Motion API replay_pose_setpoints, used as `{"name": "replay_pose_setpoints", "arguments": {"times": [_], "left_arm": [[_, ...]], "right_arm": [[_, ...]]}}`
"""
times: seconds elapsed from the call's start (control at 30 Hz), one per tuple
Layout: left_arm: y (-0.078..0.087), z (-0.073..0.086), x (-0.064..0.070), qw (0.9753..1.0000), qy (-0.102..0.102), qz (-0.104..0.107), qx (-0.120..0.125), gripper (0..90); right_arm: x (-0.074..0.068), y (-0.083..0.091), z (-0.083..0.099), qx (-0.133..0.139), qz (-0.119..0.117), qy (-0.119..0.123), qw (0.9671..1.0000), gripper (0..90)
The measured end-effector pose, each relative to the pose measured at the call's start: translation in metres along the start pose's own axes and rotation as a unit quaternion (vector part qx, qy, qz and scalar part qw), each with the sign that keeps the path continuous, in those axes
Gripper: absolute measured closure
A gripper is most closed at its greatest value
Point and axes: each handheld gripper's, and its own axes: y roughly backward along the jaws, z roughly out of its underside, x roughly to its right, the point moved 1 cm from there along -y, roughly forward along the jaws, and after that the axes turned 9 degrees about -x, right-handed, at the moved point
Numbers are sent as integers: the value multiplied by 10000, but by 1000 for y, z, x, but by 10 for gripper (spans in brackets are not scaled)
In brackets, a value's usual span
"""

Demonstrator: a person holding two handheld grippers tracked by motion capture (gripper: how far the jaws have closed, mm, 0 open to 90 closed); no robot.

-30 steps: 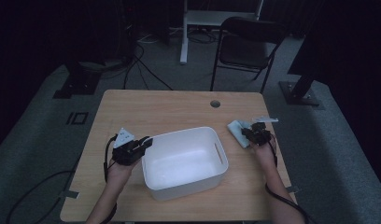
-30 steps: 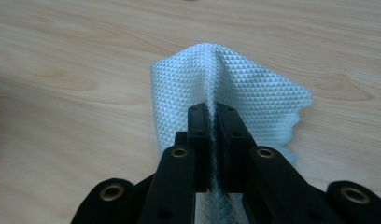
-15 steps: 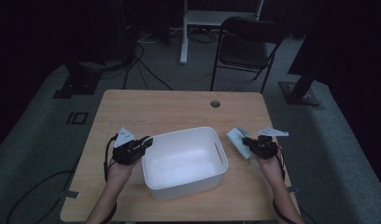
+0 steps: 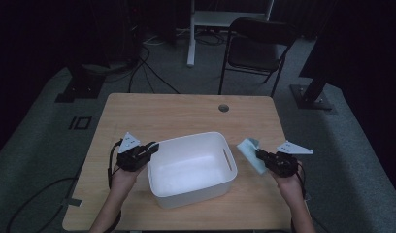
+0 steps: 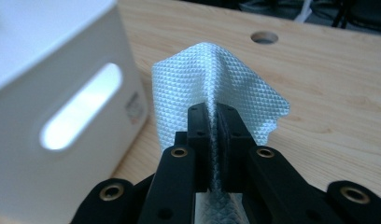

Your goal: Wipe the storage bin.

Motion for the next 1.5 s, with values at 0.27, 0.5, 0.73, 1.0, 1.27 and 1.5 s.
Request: {"name": "replay_pose_setpoints", "arguments": {"times": [0.27,0.5,0.73,1.0,1.27,1.5], "left_arm": [[-1,0,0,10000,12,-20,23,784],[-1,0,0,10000,8,-19,42,783],[-1,1,0,10000,31,-13,68,783],[-1,1,0,10000,61,-7,70,781],[-1,1,1,9999,100,-7,86,781],[-1,1,1,9999,127,-22,94,780]], "right_arm": [[-29,33,-1,381,-284,312,9984,852],[-52,59,-11,776,-668,592,9930,852],[-63,53,-10,666,-983,697,9905,852],[-63,36,-2,467,-1174,590,9902,851],[-72,21,0,233,-1172,730,9901,851],[-71,19,0,238,-1250,690,9895,851]]}}
